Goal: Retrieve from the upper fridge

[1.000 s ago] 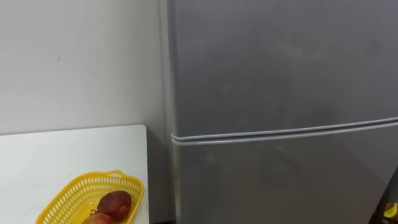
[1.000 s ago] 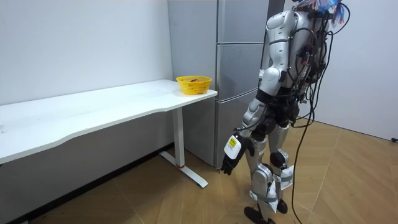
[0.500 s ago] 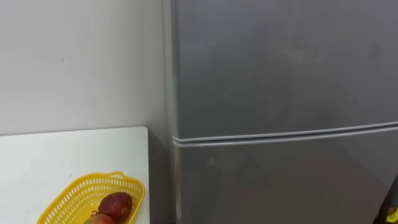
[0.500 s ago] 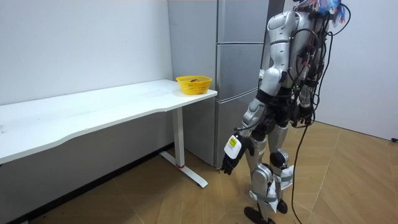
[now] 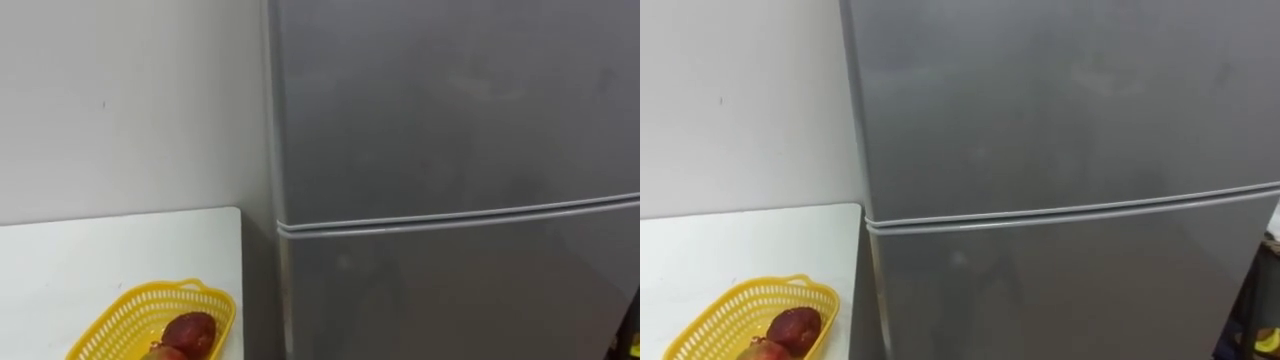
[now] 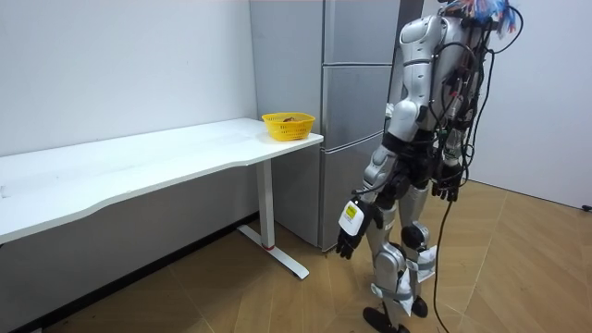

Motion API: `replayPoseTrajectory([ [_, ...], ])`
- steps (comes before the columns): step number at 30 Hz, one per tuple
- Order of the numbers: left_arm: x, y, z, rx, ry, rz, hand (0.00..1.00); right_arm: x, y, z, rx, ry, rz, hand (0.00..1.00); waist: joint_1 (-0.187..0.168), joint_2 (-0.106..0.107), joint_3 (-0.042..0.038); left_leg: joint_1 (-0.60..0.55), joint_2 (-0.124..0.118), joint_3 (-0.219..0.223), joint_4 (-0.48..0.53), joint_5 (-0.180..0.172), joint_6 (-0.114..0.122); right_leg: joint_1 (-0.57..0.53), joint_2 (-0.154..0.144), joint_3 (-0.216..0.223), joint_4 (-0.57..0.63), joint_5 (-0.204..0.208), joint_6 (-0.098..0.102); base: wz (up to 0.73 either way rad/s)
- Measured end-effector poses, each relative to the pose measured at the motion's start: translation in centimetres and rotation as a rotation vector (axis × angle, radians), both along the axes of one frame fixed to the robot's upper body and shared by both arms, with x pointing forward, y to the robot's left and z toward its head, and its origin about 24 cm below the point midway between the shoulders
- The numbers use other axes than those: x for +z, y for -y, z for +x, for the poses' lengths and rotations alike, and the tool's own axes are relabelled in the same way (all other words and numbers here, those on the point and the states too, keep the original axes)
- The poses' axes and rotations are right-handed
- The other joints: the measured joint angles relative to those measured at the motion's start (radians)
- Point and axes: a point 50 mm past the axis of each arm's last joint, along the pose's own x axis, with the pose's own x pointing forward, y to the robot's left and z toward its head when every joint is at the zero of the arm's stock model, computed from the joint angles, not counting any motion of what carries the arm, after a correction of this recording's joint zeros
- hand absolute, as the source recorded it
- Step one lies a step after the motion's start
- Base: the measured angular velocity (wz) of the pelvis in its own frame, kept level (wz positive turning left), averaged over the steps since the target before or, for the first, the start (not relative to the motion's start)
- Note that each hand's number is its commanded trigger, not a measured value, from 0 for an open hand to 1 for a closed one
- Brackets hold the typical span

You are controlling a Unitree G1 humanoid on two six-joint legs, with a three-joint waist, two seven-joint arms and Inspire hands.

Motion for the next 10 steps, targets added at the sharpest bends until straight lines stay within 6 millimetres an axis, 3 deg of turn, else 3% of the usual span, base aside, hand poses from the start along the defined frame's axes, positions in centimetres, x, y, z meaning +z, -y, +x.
replayPoseTrajectory([
  [2,-0.04,0.1,0.01,-0.003,-0.008,-0.013,0.0,-0.07,-0.22,0.12,0.048,-0.01,0.029,0.0,-0.001,0.002,0.0041,0.0,-0.001,0.0,0.0,0.0,0.0,-0.005,-0.002,-0.002,0.015,-0.008,0.0,0.02],
  [10,-0.14,0.3,-0.21,-0.015,-0.026,-0.02,0.0,-0.21,-0.68,0.64,0.149,-0.041,0.087,0.0,-0.001,0.003,0.0045,0.001,-0.002,-0.006,0.001,0.0,0.0,-0.005,-0.004,-0.005,0.02,-0.013,0.0,0.01],
])
